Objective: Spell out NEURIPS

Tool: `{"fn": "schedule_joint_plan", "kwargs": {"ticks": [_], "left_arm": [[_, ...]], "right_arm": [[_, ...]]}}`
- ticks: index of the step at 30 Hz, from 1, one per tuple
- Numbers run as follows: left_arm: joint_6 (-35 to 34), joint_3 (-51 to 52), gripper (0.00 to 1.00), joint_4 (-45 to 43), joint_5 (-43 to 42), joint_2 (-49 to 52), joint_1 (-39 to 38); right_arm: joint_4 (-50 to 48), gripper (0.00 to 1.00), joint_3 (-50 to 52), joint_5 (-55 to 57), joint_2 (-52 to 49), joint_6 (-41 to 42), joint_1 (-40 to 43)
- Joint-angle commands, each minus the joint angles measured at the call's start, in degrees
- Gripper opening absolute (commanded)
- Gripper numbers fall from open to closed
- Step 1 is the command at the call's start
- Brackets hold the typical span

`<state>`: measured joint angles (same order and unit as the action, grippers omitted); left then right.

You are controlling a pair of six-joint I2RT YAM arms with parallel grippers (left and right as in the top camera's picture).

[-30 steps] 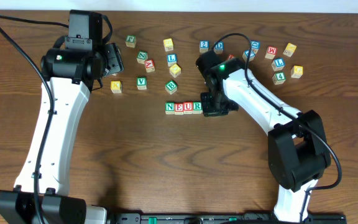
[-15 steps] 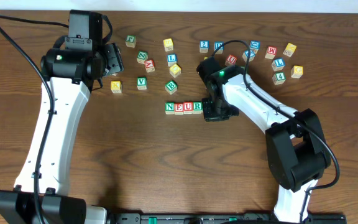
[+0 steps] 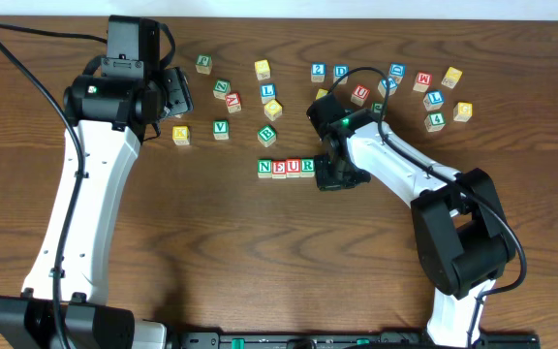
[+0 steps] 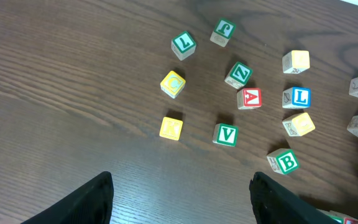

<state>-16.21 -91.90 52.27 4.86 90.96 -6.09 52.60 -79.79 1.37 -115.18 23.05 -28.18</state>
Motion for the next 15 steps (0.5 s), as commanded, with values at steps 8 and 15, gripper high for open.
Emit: {"fn": "schedule_joint_plan", "kwargs": {"ticks": [8,15], "left_arm": [[0.94,-0.20,0.69,0.00,0.74,0.04,0.28],[0.94,-0.20,0.70,0.00,0.74,0.04,0.28]], "right_arm": [[-2.14,0.06,0.20,1.73,0.50,-0.35,0.24],[-2.97,0.06,0.20,1.77,0.50,-0.90,0.24]]}}
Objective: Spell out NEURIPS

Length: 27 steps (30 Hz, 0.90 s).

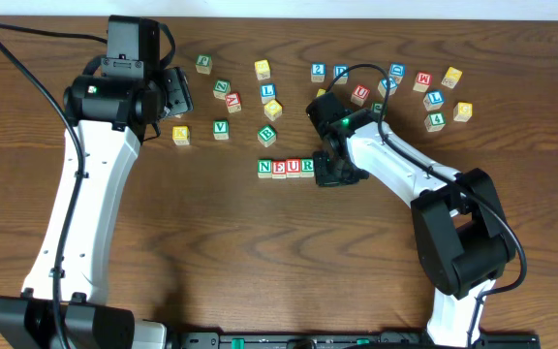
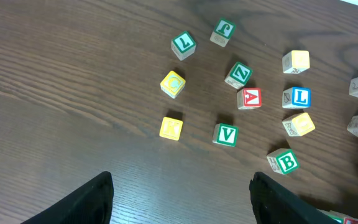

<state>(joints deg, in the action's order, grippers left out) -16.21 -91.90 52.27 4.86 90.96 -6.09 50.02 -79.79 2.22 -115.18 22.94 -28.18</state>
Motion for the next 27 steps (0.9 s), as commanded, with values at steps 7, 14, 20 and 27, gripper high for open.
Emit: {"fn": "schedule_joint_plan", "kwargs": {"ticks": [7,14,20,27], "left_arm": [[0.94,-0.20,0.69,0.02,0.74,0.04,0.28],[0.94,-0.20,0.69,0.02,0.74,0.04,0.28],[0.94,-0.20,0.69,0.00,0.74,0.04,0.28],[0.94,-0.20,0.69,-0.02,0.74,0.07,0.28]], "right_arm": [[-0.44,0.01,0.04,0.87,0.55,-1.66,0.24],[3.65,0.01,-3.41,-0.90,3.26,-1.77,1.73],[4.66,0.01,-3.58,-0.87,6.86,-1.09,6.95],[4.61,0.03,-2.91,-0.87,5.14,-1.11,13.73]]}}
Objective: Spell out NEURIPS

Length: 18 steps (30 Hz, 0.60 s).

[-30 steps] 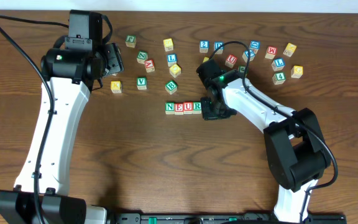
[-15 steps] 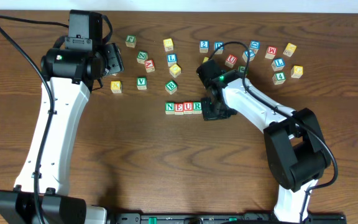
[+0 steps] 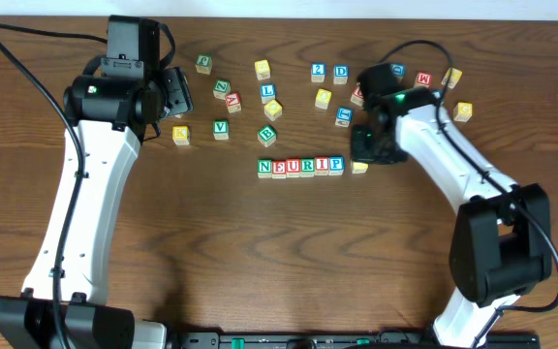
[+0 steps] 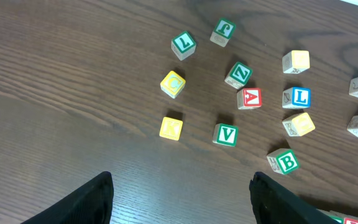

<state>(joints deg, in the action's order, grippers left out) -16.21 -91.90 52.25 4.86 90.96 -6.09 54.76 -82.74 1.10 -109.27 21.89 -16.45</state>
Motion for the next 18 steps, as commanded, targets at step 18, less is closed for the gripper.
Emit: {"fn": "schedule_joint_plan", "kwargs": {"ticks": [18], "left_arm": [[-1.05,-0.20,0.70,-0.11,0.72,3.19,0.28]], "right_arm": [[-1.46,0.04,0.07,-1.95,-8.20,-0.09,3.61]]}}
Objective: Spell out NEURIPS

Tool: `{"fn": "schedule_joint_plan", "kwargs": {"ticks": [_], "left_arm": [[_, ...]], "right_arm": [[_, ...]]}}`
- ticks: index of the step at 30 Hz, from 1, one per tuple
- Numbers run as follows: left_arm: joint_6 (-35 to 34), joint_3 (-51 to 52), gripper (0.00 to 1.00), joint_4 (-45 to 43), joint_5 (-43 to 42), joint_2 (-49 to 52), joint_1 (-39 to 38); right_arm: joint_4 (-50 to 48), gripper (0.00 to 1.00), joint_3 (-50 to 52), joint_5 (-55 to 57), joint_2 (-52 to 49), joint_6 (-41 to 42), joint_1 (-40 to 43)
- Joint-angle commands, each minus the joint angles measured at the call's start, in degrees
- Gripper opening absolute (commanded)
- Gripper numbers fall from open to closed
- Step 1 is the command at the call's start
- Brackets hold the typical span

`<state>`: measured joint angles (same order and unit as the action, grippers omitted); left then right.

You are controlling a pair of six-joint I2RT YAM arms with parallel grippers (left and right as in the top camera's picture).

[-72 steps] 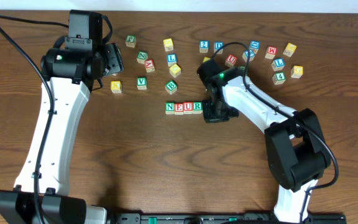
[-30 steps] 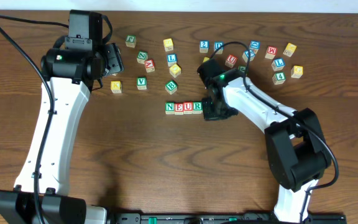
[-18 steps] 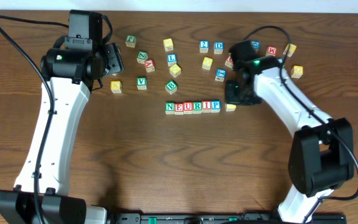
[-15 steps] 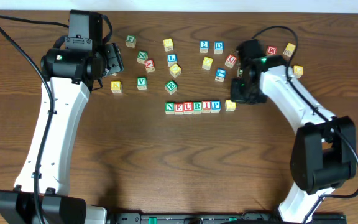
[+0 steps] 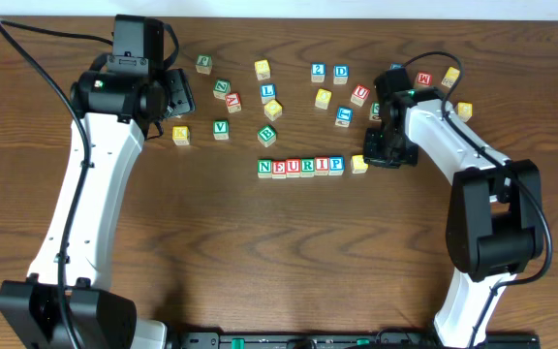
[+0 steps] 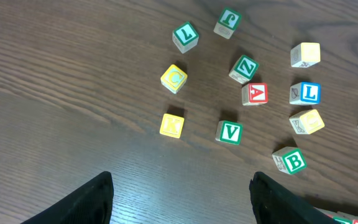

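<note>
A row of letter blocks (image 5: 300, 166) reads N, E, U, R, I, P at mid-table. Just right of the P (image 5: 336, 164) lies a yellow block (image 5: 358, 165) whose letter I cannot read. My right gripper (image 5: 384, 152) sits low just right of that block and apart from it. It looks open, though its fingers show poorly. My left gripper (image 6: 182, 202) hovers open and empty at the back left, over the yellow K block (image 6: 171, 124) and green V block (image 6: 229, 132).
Loose blocks are scattered along the back: green L (image 6: 185, 36), yellow C (image 6: 173, 78), green Z (image 6: 244, 68), red A (image 6: 254, 93), blue L (image 6: 305, 93), green B (image 6: 289, 160). More lie behind the right arm, among them a red U (image 5: 360, 93).
My right gripper has shifted a little to the right, and the yellow block stays where it lay beside the P. My left arm has shifted slightly, still open and empty.
The row first read N, E, U, R, with my right gripper at its right end. Later it read N, E, U, R, I, P, with a yellow block after the P at my right gripper. Now that gripper stands off to the block's right.
</note>
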<state>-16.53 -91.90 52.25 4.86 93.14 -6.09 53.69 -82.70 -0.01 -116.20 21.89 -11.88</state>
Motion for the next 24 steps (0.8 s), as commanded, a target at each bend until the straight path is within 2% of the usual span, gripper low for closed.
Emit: {"fn": "schedule_joint_plan", "kwargs": {"ticks": [1,24], "left_arm": [[-0.72,-0.20,0.70,-0.11,0.72,1.11,0.28],[-0.72,-0.20,0.70,-0.44,0.72,1.20,0.28]], "right_arm": [[-0.68,0.04,0.02,-0.83,-1.27,-0.11,-0.96],[-2.73,0.05,0.42,-2.10,-1.31,-0.94,-2.86]]}}
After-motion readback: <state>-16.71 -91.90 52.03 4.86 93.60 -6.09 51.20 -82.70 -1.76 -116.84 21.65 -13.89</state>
